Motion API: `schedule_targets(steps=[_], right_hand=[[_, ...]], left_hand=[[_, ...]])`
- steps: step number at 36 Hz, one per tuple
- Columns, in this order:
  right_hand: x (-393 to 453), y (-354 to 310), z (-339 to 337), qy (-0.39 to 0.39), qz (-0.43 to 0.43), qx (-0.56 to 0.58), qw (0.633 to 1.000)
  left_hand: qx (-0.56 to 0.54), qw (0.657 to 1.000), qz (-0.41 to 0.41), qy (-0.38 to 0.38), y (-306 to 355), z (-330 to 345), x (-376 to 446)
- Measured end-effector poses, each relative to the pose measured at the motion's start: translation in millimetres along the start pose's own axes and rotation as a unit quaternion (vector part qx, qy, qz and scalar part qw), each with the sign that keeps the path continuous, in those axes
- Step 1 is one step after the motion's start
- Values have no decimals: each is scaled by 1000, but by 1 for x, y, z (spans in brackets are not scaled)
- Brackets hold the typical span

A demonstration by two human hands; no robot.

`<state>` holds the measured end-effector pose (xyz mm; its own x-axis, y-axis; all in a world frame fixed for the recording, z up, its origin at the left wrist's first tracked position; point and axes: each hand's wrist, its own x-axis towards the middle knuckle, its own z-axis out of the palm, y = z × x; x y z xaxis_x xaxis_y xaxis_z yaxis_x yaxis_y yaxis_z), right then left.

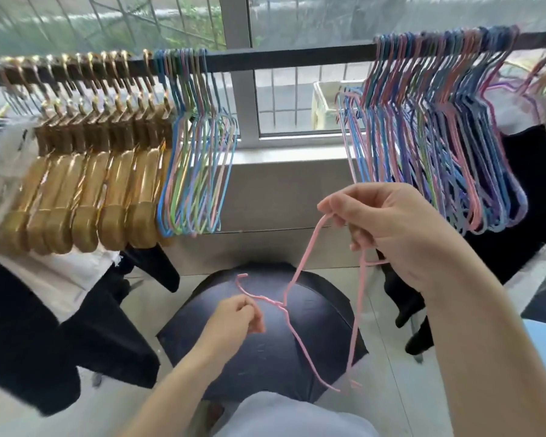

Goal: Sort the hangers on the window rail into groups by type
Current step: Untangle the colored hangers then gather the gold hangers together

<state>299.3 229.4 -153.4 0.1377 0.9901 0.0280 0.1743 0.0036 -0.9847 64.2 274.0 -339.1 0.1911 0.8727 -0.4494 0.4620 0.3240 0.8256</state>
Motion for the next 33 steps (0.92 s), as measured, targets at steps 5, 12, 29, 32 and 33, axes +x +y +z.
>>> schedule_targets(steps=[5, 12, 29, 32, 33], right_hand=[[1, -5, 5, -35, -18, 56, 998], [10, -7, -2, 4, -37, 118, 992], [38, 47, -17, 270, -7, -34, 962], [39, 53, -14, 276, -3, -78, 958], [40, 55, -12, 265, 1, -89, 960]], left_hand=[[-116, 990, -41, -72, 1, 8, -2], [-136, 987, 56, -61, 11, 11, -18], [-196, 934, 268, 134, 29, 2, -28], [-176, 927, 288, 162, 39, 6, -31], [-174, 925, 292, 171, 43, 7, -31]])
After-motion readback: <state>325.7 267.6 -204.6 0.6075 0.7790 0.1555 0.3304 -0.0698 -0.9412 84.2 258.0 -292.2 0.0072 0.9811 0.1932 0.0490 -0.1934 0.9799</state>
